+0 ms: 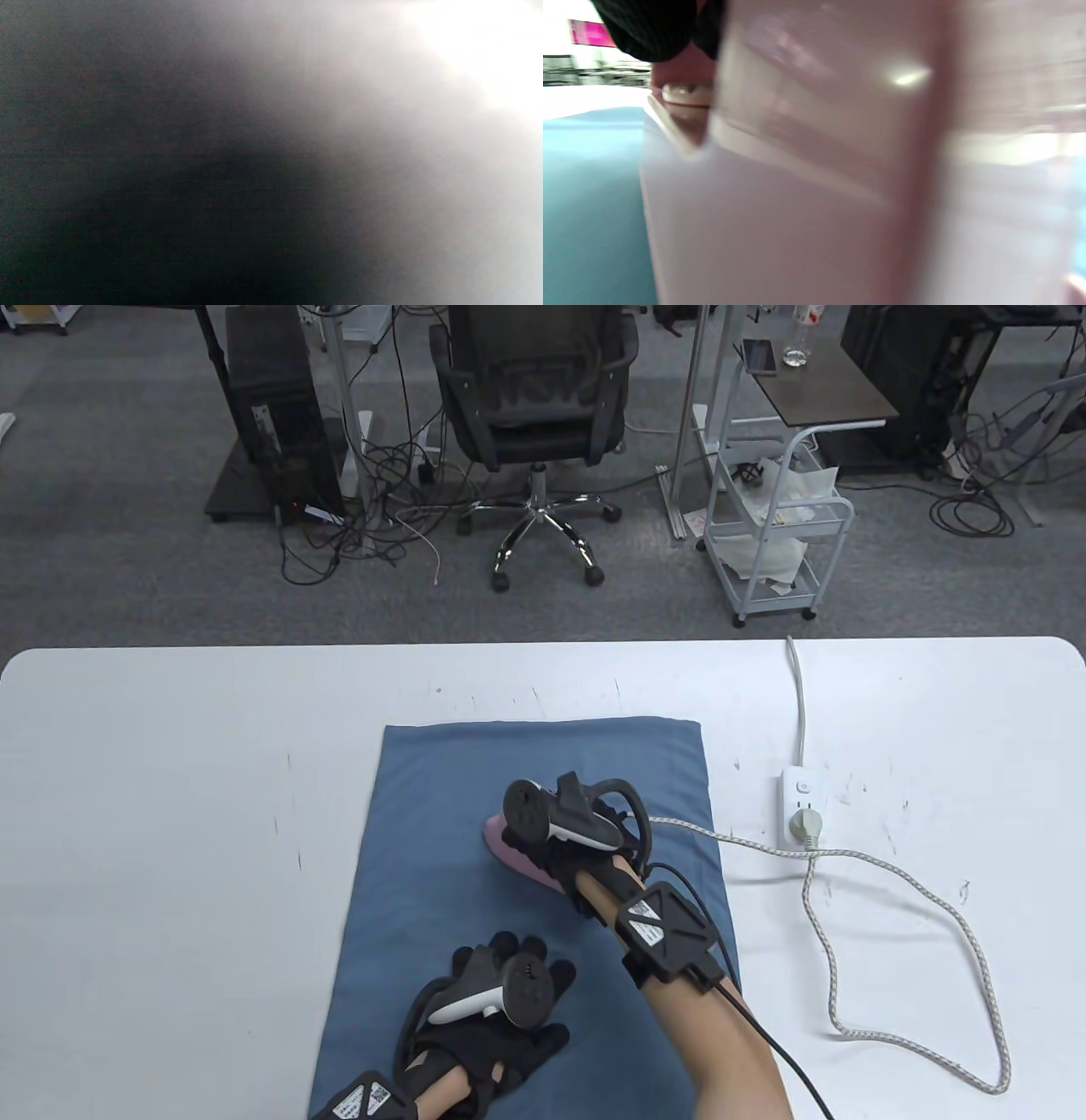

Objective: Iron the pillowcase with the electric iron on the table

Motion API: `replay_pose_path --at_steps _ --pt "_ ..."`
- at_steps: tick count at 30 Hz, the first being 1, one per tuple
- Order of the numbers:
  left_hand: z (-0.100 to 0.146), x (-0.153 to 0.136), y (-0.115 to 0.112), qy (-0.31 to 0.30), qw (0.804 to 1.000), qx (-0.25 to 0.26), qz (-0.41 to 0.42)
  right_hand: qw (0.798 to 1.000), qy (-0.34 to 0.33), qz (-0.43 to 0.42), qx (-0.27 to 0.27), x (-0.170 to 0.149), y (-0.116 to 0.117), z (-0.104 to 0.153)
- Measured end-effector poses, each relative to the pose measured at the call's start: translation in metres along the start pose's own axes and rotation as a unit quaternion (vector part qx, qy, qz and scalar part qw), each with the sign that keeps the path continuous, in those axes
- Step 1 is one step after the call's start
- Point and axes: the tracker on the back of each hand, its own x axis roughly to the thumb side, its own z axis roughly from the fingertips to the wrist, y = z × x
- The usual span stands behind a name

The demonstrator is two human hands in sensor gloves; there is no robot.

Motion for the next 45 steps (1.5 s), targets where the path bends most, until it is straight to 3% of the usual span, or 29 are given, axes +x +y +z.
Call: replay_pose_path --at_steps 3,7,12,17,20,28,33,40,45 --pt "0.0 0.0 0.0 0.0 1.0 0.0 0.0 1.0 0.026 -0.002 0.0 -0.006 0.0 -0.015" --pt "0.0 0.0 0.0 0.0 1.0 0.0 0.0 1.0 0.013 -0.023 0.002 -0.008 -0.003 -0.013" --pt "0.0 0.0 0.0 0.0 1.0 0.0 0.0 0.996 -0.07 -0.063 -0.001 -0.002 -0.008 0.025" --pt "0.0 0.0 -0.001 0.001 1.0 0.001 -0.001 0.989 -0.146 -0.017 0.006 0.012 -0.009 0.061" --pt "0.0 0.0 -0.001 0.0 1.0 0.001 -0.001 0.985 -0.172 -0.009 0.017 0.02 -0.005 0.067" --pt "-0.001 0.0 -0.001 0.001 1.0 0.001 -0.001 0.987 -0.161 -0.013 0.008 0.059 0.0 0.024" --pt "-0.001 -0.001 0.0 0.001 1.0 0.001 -0.001 0.996 -0.086 -0.009 0.005 0.071 0.001 -0.013" --pt "-0.001 -0.001 0.0 0.0 1.0 0.001 0.0 0.998 -0.061 0.02 0.013 0.064 0.0 -0.011" --pt "-0.001 -0.001 0.0 0.001 1.0 0.001 -0.001 0.999 -0.025 0.03 0.014 0.032 -0.002 0.004"
